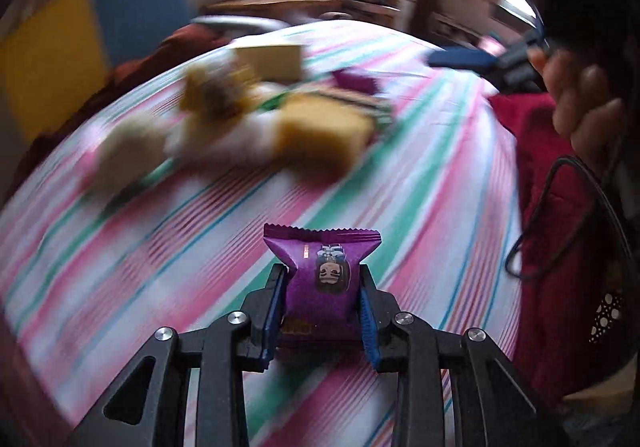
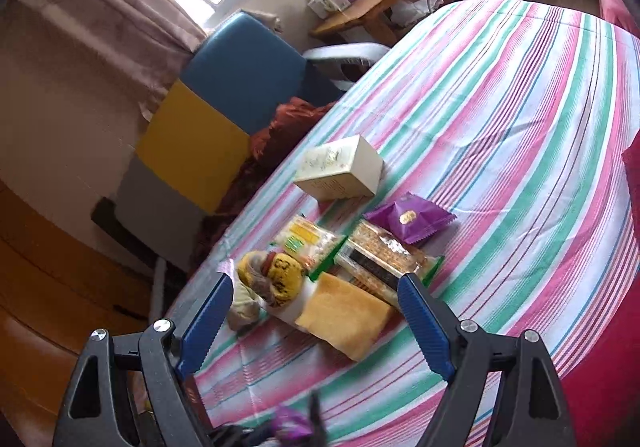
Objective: Organize objects
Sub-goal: 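Grasp the purple candy packet with left gripper while right grasps the yellow knitted ball, then carry both items over the gold tray and open both grippers to drop them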
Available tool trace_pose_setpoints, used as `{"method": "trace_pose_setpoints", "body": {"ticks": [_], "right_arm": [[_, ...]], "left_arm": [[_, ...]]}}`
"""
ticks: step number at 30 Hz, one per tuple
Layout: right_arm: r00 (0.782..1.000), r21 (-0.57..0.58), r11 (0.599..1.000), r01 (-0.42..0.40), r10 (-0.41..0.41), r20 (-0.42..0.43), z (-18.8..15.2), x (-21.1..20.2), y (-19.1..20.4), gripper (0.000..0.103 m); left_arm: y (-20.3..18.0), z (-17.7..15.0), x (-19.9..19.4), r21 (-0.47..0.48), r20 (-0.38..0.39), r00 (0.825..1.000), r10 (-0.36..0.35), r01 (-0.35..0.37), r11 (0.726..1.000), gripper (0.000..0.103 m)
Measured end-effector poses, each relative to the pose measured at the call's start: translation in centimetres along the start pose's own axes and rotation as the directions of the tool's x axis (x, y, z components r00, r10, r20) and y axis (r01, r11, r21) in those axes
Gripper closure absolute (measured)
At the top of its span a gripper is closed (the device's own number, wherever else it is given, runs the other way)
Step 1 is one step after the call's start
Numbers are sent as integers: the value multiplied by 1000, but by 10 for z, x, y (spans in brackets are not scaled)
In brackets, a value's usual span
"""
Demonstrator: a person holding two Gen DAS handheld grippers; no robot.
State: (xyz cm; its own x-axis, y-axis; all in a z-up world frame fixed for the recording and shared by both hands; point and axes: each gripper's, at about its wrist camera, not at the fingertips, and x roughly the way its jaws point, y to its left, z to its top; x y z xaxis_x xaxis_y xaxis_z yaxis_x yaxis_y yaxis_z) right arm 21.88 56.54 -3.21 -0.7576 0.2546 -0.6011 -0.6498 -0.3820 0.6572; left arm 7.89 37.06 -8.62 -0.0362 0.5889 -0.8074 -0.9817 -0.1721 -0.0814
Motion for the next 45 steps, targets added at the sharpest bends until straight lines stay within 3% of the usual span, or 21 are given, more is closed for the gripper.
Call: {"method": "trace_pose_setpoints", "body": {"ticks": [5, 12, 17, 22, 24, 25, 26, 28, 29, 31, 35, 38, 45], "right_arm": [[998, -44, 998, 51, -53, -43, -3, 9, 6, 17], [974, -202, 974, 103, -139, -177, -9, 34, 33, 17], [958, -377, 918, 122, -209, -197, -9, 71, 76, 17], [944, -549, 822, 152, -286, -166, -6, 117, 113, 17], [932, -571, 803, 172, -321, -171, -7, 134, 114, 18], [924, -584, 792, 180, -339, -175, -9, 144, 111, 26], [920, -597, 782, 181, -349, -179, -13, 152, 108, 42], [905, -606, 774, 184, -374, -203, -18, 162, 99, 58], [907, -606, 773, 190, -375, -194, -17, 161, 99, 61], [932, -604, 778, 174, -327, -152, -11, 149, 103, 63], [958, -561, 816, 136, -252, -134, 0, 134, 101, 63], [970, -564, 821, 88, -200, -139, -2, 126, 105, 63], [977, -621, 783, -46, -93, -190, -27, 112, 139, 63]], "left_arm": [[24, -20, -13, -116, 28, 999, 35, -32, 993, 69], [24, -24, -10, -116, 53, 997, 58, -51, 992, 69], [24, -24, -8, -121, 70, 996, 54, -45, 992, 69], [27, -24, -6, -132, 85, 996, 40, -29, 991, 69], [28, -26, -7, -136, 92, 995, 36, -23, 990, 69], [28, -26, -6, -138, 95, 995, 33, -20, 990, 69], [28, -26, -6, -139, 98, 995, 32, -18, 990, 69], [29, -27, -6, -142, 104, 994, 32, -18, 990, 68], [29, -30, -7, -145, 107, 994, 33, -17, 989, 68], [30, -31, -8, -154, 113, 993, 36, -18, 988, 68], [30, -31, -12, -174, 104, 994, 45, -26, 984, 69], [30, -33, -23, -195, 98, 994, 49, -29, 980, 69], [50, -35, -86, -273, 168, 979, 113, -64, 960, 69]]}}
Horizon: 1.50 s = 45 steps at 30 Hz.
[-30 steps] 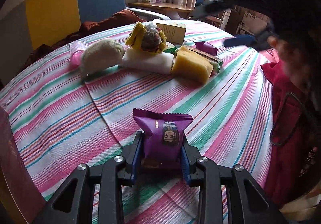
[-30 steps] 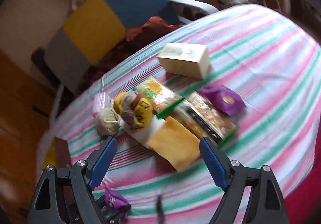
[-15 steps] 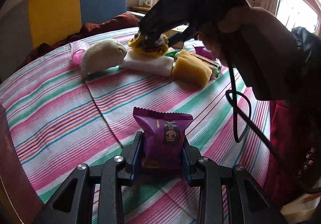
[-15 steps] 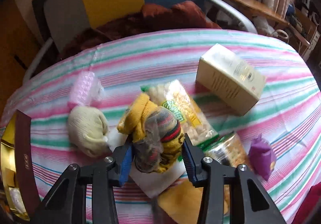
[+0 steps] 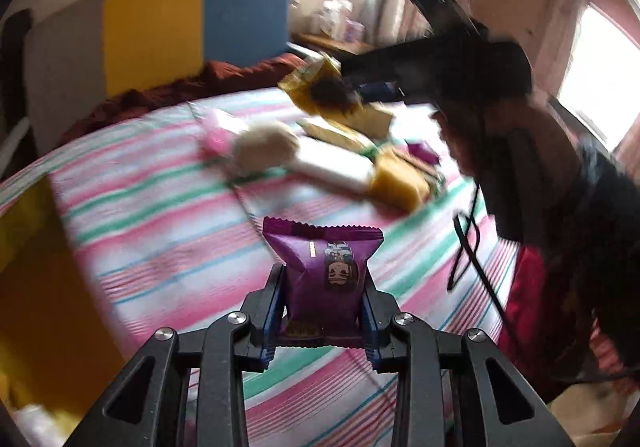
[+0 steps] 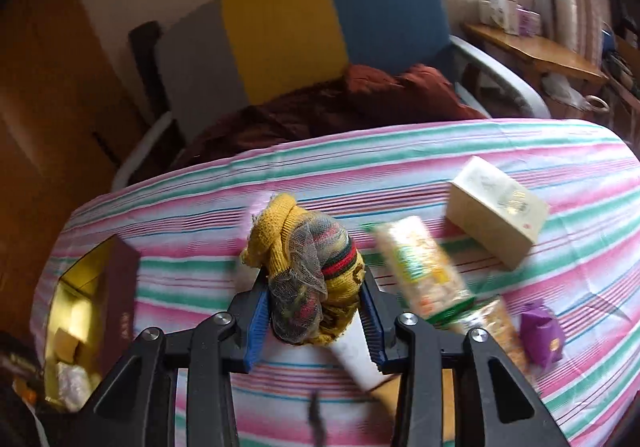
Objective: Organize objects
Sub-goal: 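Carry both items over the gold tray and open both grippers to drop them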
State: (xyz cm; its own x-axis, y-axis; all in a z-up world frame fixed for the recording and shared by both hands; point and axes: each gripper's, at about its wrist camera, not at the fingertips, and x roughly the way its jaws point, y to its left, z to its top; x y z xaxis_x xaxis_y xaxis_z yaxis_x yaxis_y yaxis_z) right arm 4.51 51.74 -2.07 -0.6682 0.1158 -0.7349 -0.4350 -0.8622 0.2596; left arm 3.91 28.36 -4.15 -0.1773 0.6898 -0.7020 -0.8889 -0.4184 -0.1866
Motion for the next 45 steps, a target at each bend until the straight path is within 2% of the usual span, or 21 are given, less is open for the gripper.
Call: {"method": "trace_pose_setpoints", "body": {"ticks": [4, 8, 10, 13, 17, 19, 23, 26, 34, 40, 45], "right_arm": [[997, -54, 995, -83, 83, 4, -7, -11, 41, 63], [986, -137, 976, -167, 167, -10, -15, -17, 95, 63], [977, -190, 958, -215, 214, -27, -20, -19, 129, 63], [960, -253, 926, -278, 269, -71, -31, -17, 176, 63], [942, -324, 885, -333, 297, -156, -51, 0, 235, 63], [937, -349, 874, -339, 282, -206, -61, 16, 260, 63], [925, -356, 868, -345, 250, -287, -77, 46, 291, 63], [917, -363, 867, -341, 223, -330, -85, 65, 304, 63], [892, -383, 856, -348, 176, -417, -103, 97, 327, 63], [880, -407, 841, -357, 158, -447, -115, 103, 338, 63], [865, -418, 819, -393, 176, -470, -118, 100, 343, 56]], "left_arm": [[35, 6, -34, -71, 40, 995, 90, -87, 994, 69], [86, 5, -69, -179, 56, 978, 202, -189, 965, 69], [113, 1, -87, -223, 50, 961, 272, -255, 941, 69], [158, -11, -102, -287, 0, 934, 357, -342, 895, 69], [216, -28, -113, -368, -74, 905, 419, -415, 832, 69], [237, -36, -113, -399, -104, 894, 436, -439, 805, 69], [269, -51, -114, -453, -150, 884, 443, -460, 764, 69], [283, -56, -113, -473, -162, 879, 447, -467, 747, 69], [300, -62, -102, -482, -201, 869, 452, -489, 727, 68], [310, -60, -90, -463, -235, 865, 443, -501, 731, 68], [314, -60, -82, -462, -259, 861, 438, -509, 726, 68]]}}
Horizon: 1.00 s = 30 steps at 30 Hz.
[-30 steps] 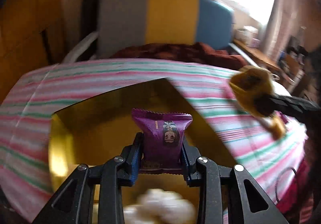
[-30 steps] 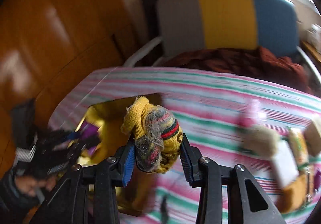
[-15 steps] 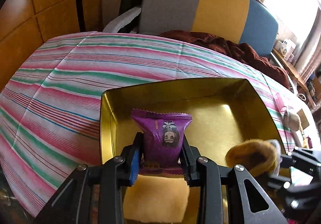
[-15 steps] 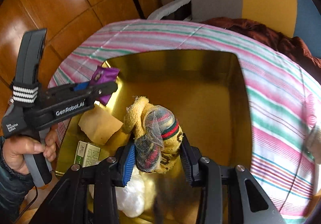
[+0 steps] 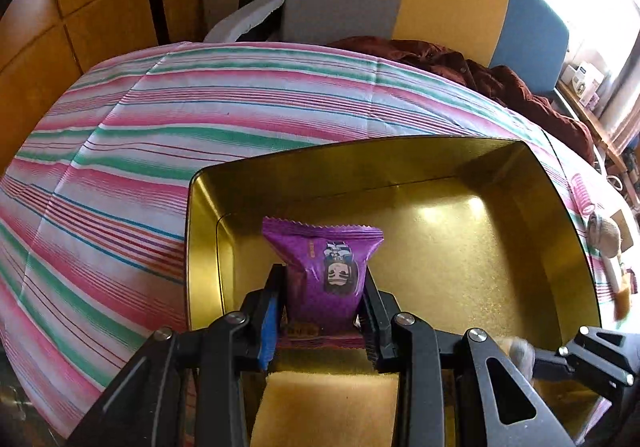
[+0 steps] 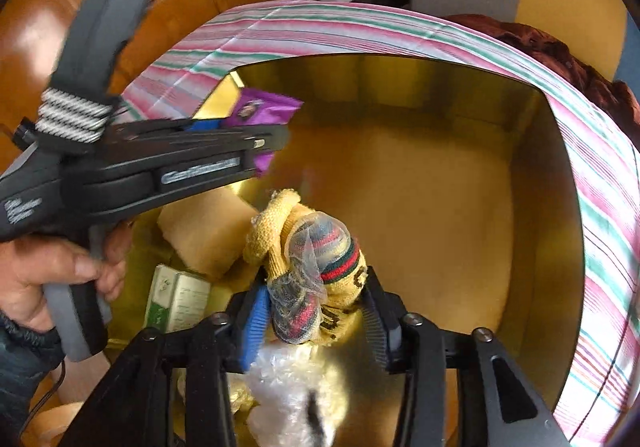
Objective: Organize objects
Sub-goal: 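Carry both items over the gold tray and open both grippers to drop them, then withdraw both open grippers from the gold tray toward the remaining items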
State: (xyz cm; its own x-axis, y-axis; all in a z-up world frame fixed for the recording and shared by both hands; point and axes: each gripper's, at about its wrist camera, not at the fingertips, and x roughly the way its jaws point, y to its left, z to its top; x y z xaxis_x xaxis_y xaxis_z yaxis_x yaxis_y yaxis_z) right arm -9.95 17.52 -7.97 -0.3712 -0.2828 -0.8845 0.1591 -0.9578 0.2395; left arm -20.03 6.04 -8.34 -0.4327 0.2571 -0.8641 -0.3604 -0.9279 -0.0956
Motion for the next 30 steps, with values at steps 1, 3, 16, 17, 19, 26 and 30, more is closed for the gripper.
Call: {"method": "trace_pose_setpoints", "body": {"ticks": [1, 3, 16, 17, 19, 26, 30], "right_arm": [[1000, -14, 1000, -15, 15, -4, 0, -1, 3, 51], [999, -31, 999, -38, 38, -9, -1, -1, 7, 48], [985, -60, 993, 99, -89, 149, -16, -44, 18, 21], [980, -56, 992, 117, -106, 167, -15, -47, 19, 20], [970, -45, 988, 148, -136, 201, -17, -56, 17, 17], [934, -2, 970, 242, -233, 272, -26, -72, 17, 12], [913, 32, 959, 280, -277, 300, -36, -82, 12, 12]], "left_arm": [[-1, 0, 1, 0, -2, 1000, 5, -5, 1000, 68], [-1, -1, 1, -1, -3, 1000, 15, -15, 1000, 67], [-2, -10, -59, -34, 183, 981, 65, -60, 998, 44], [-4, -13, -67, -39, 208, 975, 72, -65, 997, 40], [-8, -22, -82, -45, 255, 963, 87, -78, 996, 36], [-21, -54, -123, -50, 356, 930, 91, -78, 996, 22], [-30, -68, -135, -49, 387, 918, 83, -70, 996, 18]]}}
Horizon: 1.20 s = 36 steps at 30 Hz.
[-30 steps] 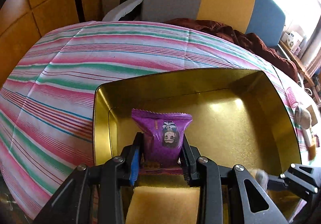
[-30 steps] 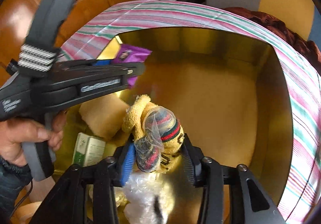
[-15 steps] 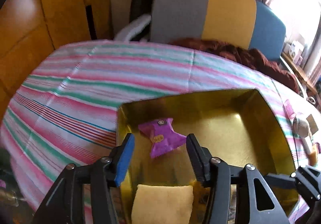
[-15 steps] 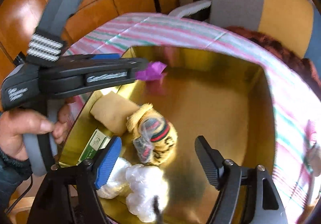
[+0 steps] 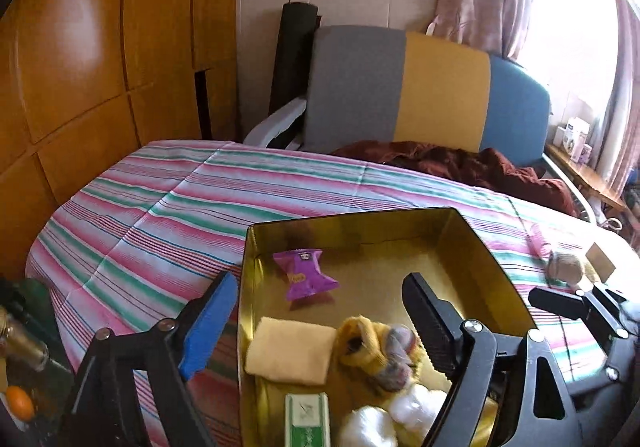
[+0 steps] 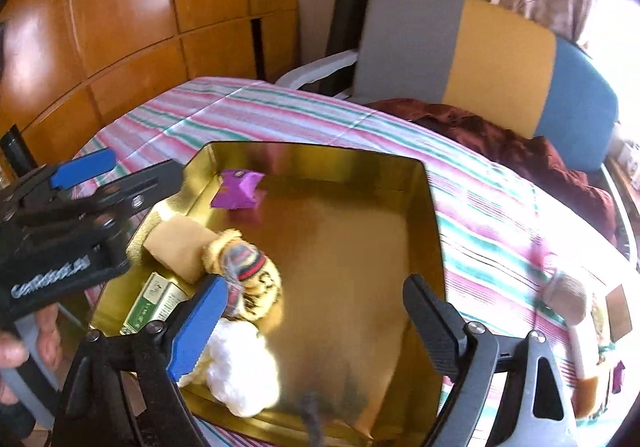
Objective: Organize objects
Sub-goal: 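Withdraw both open grippers from the gold tray toward the remaining items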
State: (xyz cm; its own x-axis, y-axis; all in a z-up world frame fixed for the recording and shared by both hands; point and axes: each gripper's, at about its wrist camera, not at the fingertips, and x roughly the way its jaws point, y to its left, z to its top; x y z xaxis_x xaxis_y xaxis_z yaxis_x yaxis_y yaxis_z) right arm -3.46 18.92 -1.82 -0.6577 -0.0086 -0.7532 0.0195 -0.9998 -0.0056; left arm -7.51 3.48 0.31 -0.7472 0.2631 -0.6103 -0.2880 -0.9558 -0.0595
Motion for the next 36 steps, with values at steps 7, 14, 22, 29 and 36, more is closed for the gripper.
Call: {"method": "trace_pose_setpoints", "body": {"ticks": [7, 14, 22, 29, 36], "right_arm": [[998, 38, 998, 49, -51, 47, -5, -18, -19, 12], [993, 85, 992, 94, -99, 61, -10, -26, -45, 12], [983, 119, 979, 164, -172, 68, -14, -36, -81, 12], [970, 148, 964, 220, -232, 68, -14, -45, -119, 12], [952, 166, 942, 291, -302, 48, -14, -45, -163, 12]], "left_arm": [[-14, -7, -13, 35, 12, 1000, -14, 14, 999, 17], [-28, -11, -21, 72, 11, 999, -31, 30, 997, 17], [-50, -12, -30, 139, 28, 999, -44, 40, 989, 16], [-66, -11, -35, 193, 35, 998, -46, 38, 980, 16], [-82, -11, -36, 228, 38, 998, -49, 39, 973, 16]]}}
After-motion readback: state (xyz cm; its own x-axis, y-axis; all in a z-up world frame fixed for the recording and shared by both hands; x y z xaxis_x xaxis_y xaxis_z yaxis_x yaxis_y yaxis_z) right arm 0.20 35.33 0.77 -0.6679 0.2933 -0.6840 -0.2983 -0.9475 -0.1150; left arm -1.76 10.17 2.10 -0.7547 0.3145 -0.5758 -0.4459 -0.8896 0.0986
